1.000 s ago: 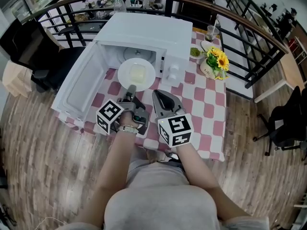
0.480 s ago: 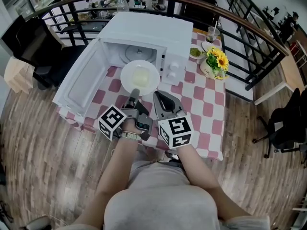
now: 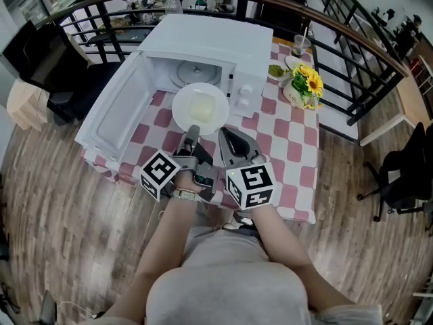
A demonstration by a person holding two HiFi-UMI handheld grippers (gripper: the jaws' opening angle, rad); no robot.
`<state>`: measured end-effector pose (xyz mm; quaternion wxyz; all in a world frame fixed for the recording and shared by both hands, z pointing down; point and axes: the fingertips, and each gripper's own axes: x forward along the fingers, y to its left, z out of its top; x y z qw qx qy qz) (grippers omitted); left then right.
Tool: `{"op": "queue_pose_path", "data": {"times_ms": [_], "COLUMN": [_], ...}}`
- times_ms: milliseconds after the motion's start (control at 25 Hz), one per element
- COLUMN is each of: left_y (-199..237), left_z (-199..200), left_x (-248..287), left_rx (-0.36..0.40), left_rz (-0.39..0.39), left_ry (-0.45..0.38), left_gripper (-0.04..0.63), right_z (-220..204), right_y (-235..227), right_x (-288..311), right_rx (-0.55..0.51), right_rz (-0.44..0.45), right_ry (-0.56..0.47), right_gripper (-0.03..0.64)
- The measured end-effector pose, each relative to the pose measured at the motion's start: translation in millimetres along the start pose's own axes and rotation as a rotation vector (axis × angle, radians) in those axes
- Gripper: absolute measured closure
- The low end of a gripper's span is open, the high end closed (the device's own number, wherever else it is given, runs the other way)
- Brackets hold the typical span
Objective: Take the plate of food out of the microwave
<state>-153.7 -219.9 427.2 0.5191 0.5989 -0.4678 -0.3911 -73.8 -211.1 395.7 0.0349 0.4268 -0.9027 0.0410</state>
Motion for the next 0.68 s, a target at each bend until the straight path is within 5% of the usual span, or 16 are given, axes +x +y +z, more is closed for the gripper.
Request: {"op": "queue_pose_path", "data": {"times_ms": [680], "left_y": [-8.6], "left_z": [-5.0], "left_x": [-1.3], "left_rx": [-0.014], "left_rz": [-0.030], "left_ry": [0.002], "left_gripper": [0.578], "right_z": [3.2], "right_y": [-4.5], "right_x": [-9.5], "right_rx": [-0.004], "right_rz": [-0.022], "right_ry": [-0.010], "right_gripper": [0.592]}}
